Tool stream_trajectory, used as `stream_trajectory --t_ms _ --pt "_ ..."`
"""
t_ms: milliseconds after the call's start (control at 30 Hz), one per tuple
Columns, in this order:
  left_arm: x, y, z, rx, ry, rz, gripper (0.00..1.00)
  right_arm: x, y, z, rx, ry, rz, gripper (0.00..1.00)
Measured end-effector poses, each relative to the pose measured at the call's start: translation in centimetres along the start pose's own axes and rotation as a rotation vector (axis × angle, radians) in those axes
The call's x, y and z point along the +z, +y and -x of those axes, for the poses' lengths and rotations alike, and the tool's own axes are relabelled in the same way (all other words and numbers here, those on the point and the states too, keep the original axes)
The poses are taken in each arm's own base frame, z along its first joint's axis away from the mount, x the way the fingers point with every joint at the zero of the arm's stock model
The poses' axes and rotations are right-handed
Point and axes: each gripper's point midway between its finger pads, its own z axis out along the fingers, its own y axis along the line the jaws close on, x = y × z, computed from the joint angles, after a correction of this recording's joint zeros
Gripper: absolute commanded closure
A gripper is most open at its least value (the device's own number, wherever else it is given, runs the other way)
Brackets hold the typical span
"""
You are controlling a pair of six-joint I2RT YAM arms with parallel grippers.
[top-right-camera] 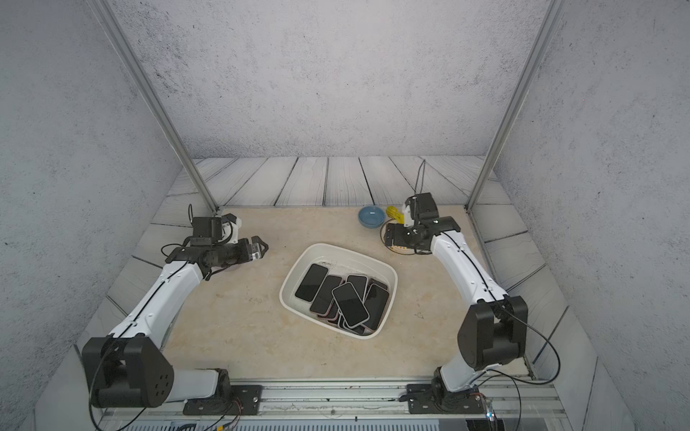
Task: Take the phone out of the storage box
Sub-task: Move the storage box to the center of the board.
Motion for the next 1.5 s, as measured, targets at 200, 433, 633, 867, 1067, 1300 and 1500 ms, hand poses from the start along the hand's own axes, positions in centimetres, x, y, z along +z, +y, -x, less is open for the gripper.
stream_trajectory --t_ms 200,433,633,867,1067,1300,1500 --pt "-0.7 -1.7 -5.5 0.097 0.190 0.023 0.02 -0.9 0.1 -11.1 0.082 0.311 -0.083 0.06" --pt "0.8 -1.5 -8.3 0.162 0.320 0.060 0.05 -3.6 -2.1 -16.6 0.248 0.350 -0.136 0.13" --pt "3.1 -0.4 -9.7 0.187 0.417 0.107 0.06 -1.0 -2.2 -18.2 0.325 0.405 -0.134 0.15" --pt "4.7 -0.4 -9.6 0.220 0.445 0.124 0.10 1.8 -1.9 -17.3 0.346 0.418 -0.126 0.19" --pt "6.0 0.1 -10.2 0.228 0.481 0.139 0.18 3.5 -1.8 -16.9 0.351 0.431 -0.125 0.23" --pt "6.9 0.1 -10.3 0.225 0.497 0.136 0.30 5.1 -1.7 -16.1 0.351 0.450 -0.134 0.45" --pt "7.9 -0.5 -10.3 0.230 0.510 0.125 0.39 5.7 -1.6 -14.7 0.338 0.456 -0.154 0.74"
